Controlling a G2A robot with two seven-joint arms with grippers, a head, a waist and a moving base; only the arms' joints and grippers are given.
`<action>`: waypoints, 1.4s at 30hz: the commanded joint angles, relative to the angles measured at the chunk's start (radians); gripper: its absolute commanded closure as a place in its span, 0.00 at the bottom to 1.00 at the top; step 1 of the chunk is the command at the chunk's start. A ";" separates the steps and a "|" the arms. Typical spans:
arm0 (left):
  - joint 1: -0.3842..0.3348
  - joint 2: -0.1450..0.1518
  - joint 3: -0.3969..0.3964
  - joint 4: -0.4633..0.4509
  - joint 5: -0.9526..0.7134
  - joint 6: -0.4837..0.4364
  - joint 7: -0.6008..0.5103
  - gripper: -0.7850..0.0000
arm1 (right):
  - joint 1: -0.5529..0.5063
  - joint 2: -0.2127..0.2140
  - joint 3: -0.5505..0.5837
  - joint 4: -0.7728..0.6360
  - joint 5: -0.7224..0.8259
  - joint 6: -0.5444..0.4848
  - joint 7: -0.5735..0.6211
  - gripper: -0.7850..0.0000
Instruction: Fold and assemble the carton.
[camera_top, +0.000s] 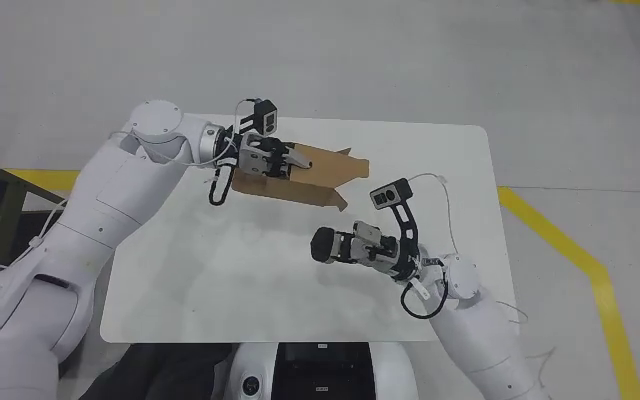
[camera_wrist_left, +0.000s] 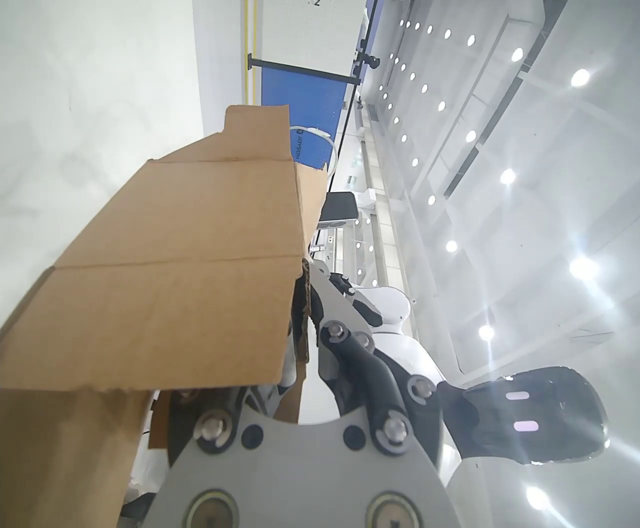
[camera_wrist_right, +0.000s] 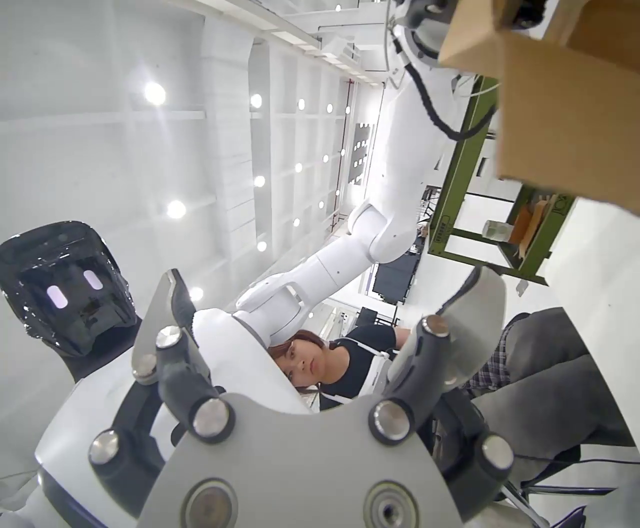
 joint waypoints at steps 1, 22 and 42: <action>0.007 0.000 -0.004 -0.004 -0.003 0.006 -0.022 1.00 | -0.003 0.001 0.018 0.003 -0.014 -0.025 -0.033 0.00; 0.015 -0.021 0.004 0.028 -0.027 0.054 -0.232 1.00 | -0.011 0.005 0.019 -0.028 -0.044 -0.055 -0.085 0.00; 0.003 -0.006 0.031 0.051 -0.173 0.044 -0.232 1.00 | -0.025 0.010 0.072 -0.003 0.022 -0.126 -0.107 0.00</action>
